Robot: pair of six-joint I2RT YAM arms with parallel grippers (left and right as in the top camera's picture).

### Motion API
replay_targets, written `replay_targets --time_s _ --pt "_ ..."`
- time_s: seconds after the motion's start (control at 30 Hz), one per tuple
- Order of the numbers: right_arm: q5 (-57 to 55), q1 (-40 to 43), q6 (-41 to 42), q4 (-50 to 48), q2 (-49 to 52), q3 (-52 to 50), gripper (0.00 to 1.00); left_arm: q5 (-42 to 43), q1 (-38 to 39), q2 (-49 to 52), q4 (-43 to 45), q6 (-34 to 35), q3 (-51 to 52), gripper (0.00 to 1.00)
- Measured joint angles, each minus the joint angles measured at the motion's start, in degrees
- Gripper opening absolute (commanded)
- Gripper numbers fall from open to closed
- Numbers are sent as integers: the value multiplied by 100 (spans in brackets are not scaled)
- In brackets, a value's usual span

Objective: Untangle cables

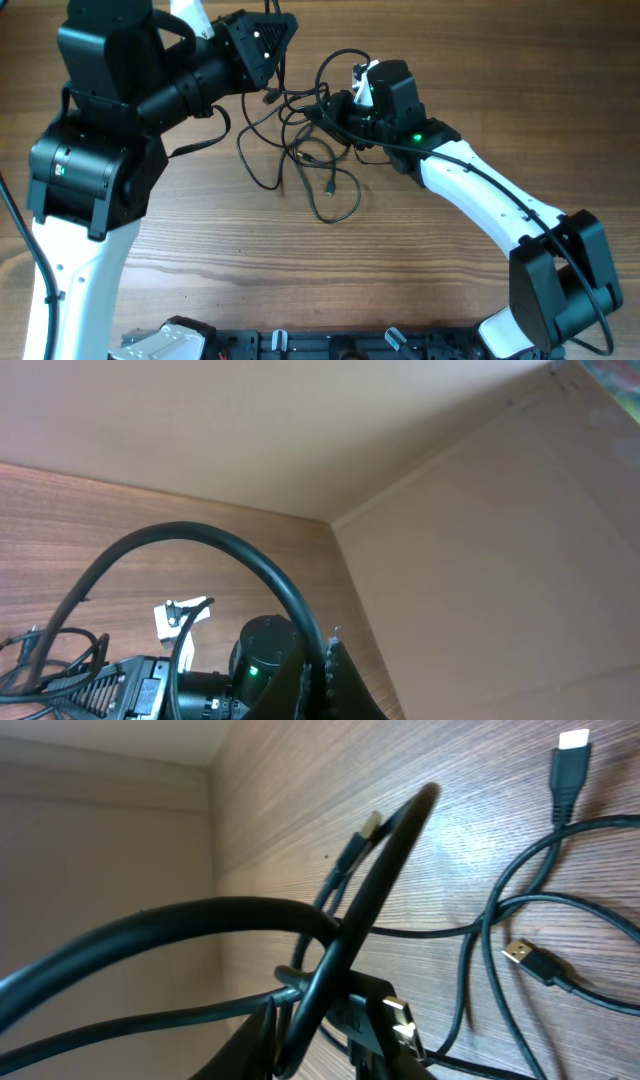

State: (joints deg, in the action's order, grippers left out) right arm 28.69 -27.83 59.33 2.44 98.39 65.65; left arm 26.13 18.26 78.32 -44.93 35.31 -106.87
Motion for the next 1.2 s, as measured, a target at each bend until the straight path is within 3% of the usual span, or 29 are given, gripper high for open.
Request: replay_targets --time_s 0.4,0.7,0.93,1.1,1.2 --pt "-442 0 -240 -192 2 2 4 173 0 0 -2 190 0 4" --pt "-649 96 -1290 1515 2 26 4 234 -42 0 50 258 0 4" --pt "-804 1287 -1971 2505 4 31 4 232 -173 0 166 256 0 4" --pt "-1082 1517 -2328 2983 4 31 4 234 -173 0 911 326 7 4" --pt "-1239 1513 -2369 3069 4 28 4 232 -173 -2 1937 426 22 4"
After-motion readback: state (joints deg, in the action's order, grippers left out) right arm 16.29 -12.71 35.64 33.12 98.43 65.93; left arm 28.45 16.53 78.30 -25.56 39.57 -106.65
